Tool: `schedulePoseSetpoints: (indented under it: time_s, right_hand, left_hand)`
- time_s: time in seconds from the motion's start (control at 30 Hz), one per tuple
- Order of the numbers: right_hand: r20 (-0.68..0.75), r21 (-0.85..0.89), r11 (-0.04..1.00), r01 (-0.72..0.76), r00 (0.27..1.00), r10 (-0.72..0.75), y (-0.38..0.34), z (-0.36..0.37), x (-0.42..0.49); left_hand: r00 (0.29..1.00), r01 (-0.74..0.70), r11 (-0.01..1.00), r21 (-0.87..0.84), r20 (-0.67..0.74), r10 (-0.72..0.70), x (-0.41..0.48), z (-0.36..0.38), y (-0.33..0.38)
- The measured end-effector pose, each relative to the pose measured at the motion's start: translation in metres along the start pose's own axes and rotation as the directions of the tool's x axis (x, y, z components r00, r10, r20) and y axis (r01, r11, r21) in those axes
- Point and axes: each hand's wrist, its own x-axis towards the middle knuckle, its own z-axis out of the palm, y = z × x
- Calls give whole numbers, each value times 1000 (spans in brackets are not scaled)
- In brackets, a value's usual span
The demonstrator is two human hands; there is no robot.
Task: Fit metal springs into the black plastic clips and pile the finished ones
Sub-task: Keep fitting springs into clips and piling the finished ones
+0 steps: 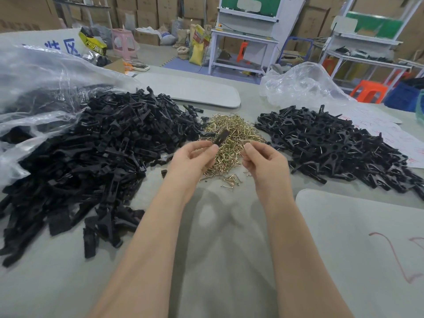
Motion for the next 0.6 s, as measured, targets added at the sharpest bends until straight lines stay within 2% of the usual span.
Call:
schedulePoseSetpoints:
  time_s: [0.07, 0.1, 0.27, 0.43, 0.6]
  right_hand:
    - [-22, 33, 999, -14, 1000, 15, -4, -3, 1]
    - [-30, 29, 999, -20, 999, 21, -6, -4, 1]
    - [-56, -114, 993, 3, 998, -10, -8, -7, 2]
    - [-8, -323, 942, 90, 995, -98, -6, -6, 1]
    - [14, -444, 888, 123, 991, -130, -2, -3, 2]
  left_hand:
    - [990, -140, 934, 329, 17, 142, -1, 3, -2]
    - [977, -208, 877, 433, 45, 209, -1, 4, -3]
    - [908, -370, 626, 687, 126, 400, -4, 5, -9]
    - [823, -481, 408, 776, 240, 514, -4, 5, -12]
    - [783, -532, 327, 781, 306, 542, -5, 5, -11]
